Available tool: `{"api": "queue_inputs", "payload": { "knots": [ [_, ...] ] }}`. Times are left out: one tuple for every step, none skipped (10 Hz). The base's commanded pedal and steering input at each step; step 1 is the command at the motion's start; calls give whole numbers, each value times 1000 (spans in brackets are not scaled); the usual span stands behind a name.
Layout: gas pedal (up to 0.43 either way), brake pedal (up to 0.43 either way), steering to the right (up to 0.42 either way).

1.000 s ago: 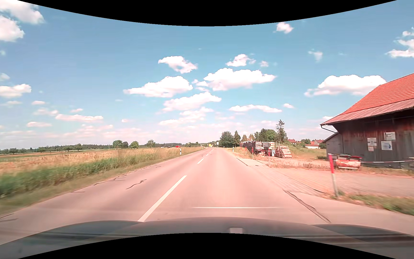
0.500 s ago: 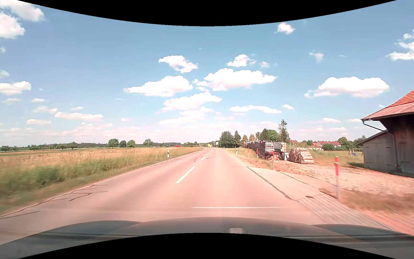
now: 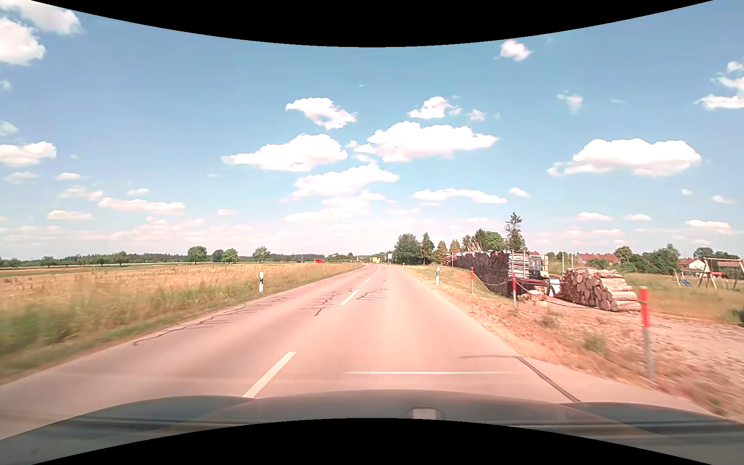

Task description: Follow the waypoints while adhering to traffic rules and regulations

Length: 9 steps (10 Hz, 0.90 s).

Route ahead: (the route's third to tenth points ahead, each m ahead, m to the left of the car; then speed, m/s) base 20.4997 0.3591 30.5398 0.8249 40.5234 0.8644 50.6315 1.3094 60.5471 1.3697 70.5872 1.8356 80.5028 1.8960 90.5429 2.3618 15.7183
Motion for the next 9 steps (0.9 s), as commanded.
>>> {"api": "queue_inputs", "payload": {
  "knots": [
    [138,0,-2],
    [130,0,-2],
    [118,0,-2],
    [118,0,-2],
    [118,0,-2],
    [118,0,-2],
    [118,0,-2],
    [118,0,-2],
    [118,0,-1]
  ]
}}
